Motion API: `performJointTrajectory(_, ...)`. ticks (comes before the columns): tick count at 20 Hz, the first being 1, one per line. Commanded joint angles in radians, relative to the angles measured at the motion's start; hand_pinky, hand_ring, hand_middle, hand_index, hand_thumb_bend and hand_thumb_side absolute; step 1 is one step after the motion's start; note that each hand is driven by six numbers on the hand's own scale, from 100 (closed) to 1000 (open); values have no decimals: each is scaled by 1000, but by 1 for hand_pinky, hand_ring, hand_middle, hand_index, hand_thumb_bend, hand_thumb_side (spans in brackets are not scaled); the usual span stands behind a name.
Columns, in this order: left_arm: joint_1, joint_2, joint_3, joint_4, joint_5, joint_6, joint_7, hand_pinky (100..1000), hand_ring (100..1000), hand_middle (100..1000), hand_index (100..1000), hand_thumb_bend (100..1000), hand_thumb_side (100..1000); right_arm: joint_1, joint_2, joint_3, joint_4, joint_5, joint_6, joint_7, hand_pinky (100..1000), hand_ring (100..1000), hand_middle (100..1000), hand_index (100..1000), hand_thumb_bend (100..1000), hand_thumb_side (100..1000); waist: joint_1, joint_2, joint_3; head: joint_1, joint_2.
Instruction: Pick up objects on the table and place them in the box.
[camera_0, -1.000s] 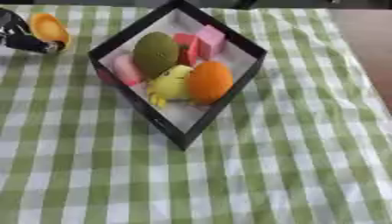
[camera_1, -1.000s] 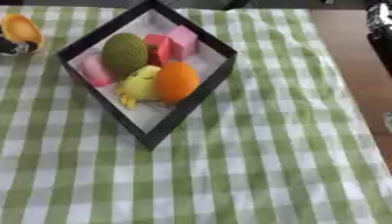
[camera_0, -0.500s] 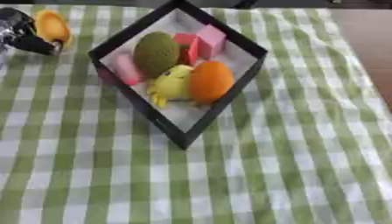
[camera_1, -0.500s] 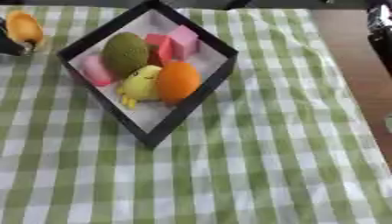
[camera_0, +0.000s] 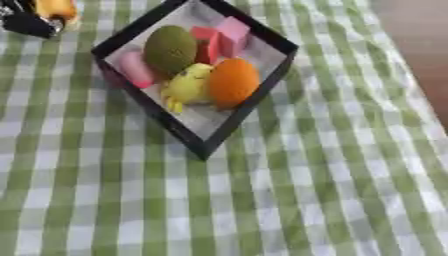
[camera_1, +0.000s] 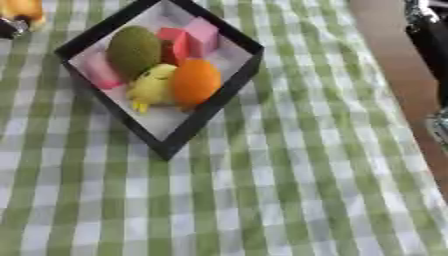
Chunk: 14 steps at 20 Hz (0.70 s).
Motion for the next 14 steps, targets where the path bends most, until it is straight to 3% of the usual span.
performJointTrajectory(1, -27, 40, -36, -99, 18, -37, -22, 743, 695, 559, 604, 225, 341, -3, -47, -13, -17, -11, -5, 6, 816, 777, 763, 812, 100, 576, 0, -46, 2, -12, 8)
performJointTrajectory(6, -20, 54, -119, -277, 88, -90, -88, 747, 696, 562, 607, 228, 340, -1, -59, -15, -17, -18, -9, 12, 816, 777, 763, 812, 100, 572, 3, -67, 7, -16, 11)
performJointTrajectory(14, -20, 38, -275, -540, 235, -135, -203, 753, 696, 566, 632, 228, 345, -13, -65, -11, -17, -24, -12, 23, 816, 777, 763, 812, 100, 569, 2, -74, 7, -12, 16)
